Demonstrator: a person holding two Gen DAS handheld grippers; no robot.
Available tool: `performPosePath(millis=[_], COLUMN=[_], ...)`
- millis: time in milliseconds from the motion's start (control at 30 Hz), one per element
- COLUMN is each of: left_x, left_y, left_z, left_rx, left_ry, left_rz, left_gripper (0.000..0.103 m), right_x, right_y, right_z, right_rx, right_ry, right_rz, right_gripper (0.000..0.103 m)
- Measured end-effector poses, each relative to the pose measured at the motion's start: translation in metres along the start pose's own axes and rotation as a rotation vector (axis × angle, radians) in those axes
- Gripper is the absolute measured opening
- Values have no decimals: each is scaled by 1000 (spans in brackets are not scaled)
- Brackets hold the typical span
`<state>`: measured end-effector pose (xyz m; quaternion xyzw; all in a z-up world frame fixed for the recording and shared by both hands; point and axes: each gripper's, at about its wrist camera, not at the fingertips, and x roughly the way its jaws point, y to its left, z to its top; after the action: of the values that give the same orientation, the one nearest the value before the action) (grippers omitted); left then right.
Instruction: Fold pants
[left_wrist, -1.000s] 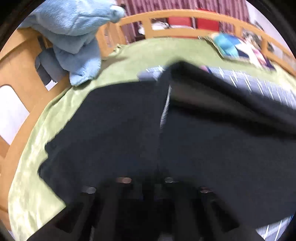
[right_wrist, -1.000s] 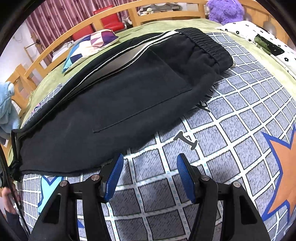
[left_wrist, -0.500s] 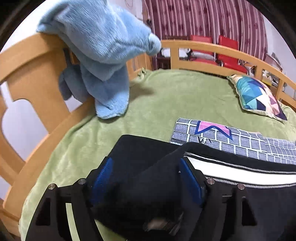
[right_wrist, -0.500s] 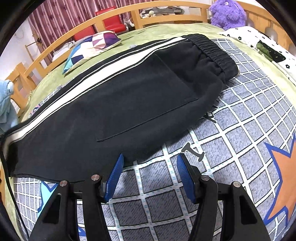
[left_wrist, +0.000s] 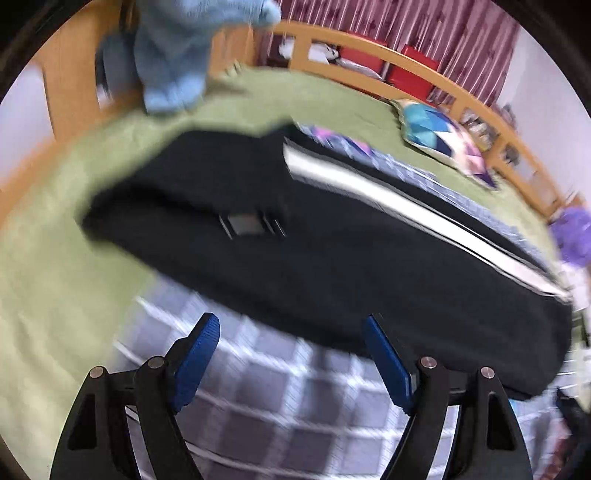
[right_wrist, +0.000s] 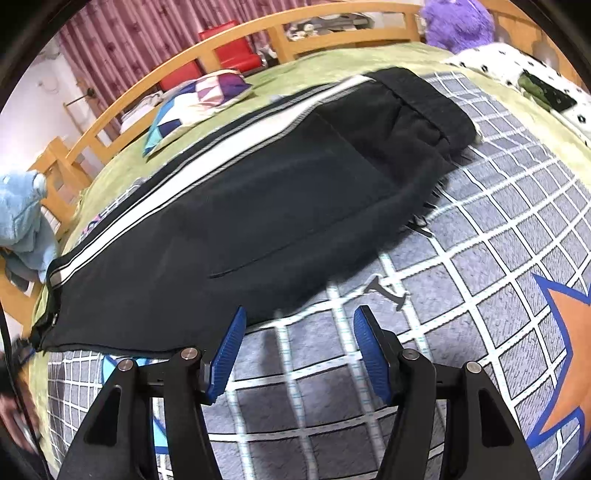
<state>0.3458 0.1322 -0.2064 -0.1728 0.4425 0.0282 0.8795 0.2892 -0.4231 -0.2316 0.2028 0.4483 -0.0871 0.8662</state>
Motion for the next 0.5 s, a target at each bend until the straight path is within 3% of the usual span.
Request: performPosePath(millis=[100,267,500], left_x=[18,31,54], left_y=[8,28,27], left_z=[-16,-11,15], left_rx=[-78,-230,-308], left_ry=[31,-32,-53], left_rz=[-86,-168,-166], left_gripper=[78,79,78], right_x=[4,11,39], right_y=[-21,-50,-56], right_z=[4,13,35], right_rx=[81,216,321], right_ry=[2,-15,-47], right_rz=[59,137,215], right_gripper=[63,63,70])
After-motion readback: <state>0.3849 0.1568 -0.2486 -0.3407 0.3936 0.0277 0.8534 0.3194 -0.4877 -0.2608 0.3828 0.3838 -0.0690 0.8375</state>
